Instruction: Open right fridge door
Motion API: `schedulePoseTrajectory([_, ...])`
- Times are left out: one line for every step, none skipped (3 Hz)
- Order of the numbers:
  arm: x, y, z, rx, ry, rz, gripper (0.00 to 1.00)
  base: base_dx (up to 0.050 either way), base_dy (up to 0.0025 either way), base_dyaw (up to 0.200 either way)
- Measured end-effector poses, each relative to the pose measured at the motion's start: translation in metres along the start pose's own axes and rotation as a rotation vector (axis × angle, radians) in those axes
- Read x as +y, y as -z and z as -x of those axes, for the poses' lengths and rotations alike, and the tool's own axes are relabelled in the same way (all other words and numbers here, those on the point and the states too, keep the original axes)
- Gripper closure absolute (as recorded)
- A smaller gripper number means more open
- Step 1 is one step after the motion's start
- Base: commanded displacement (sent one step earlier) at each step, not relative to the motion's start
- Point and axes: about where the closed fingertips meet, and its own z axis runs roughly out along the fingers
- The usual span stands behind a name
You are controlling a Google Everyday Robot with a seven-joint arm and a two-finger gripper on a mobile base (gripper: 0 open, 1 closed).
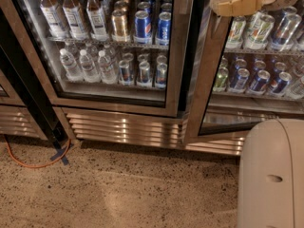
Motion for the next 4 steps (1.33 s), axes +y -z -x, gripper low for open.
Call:
schedulePoseTrajectory([-0.004, 0.005, 0.015, -0.018, 0.032, -0.035, 1.0, 0.0, 0.0, 0.0])
schedulePoseTrajectory([0.001, 0.011, 0.027, -0.035, 0.021, -0.035, 1.0, 0.0, 0.0, 0.0])
schedulePoseTrajectory([0.012, 0.018, 0.036, -0.063, 0.005, -0.017, 1.0, 0.0, 0.0, 0.0])
schedulePoseTrajectory([0.012, 0.017, 0.036, -0.063, 0.005, -0.017, 1.0, 0.0, 0.0, 0.0])
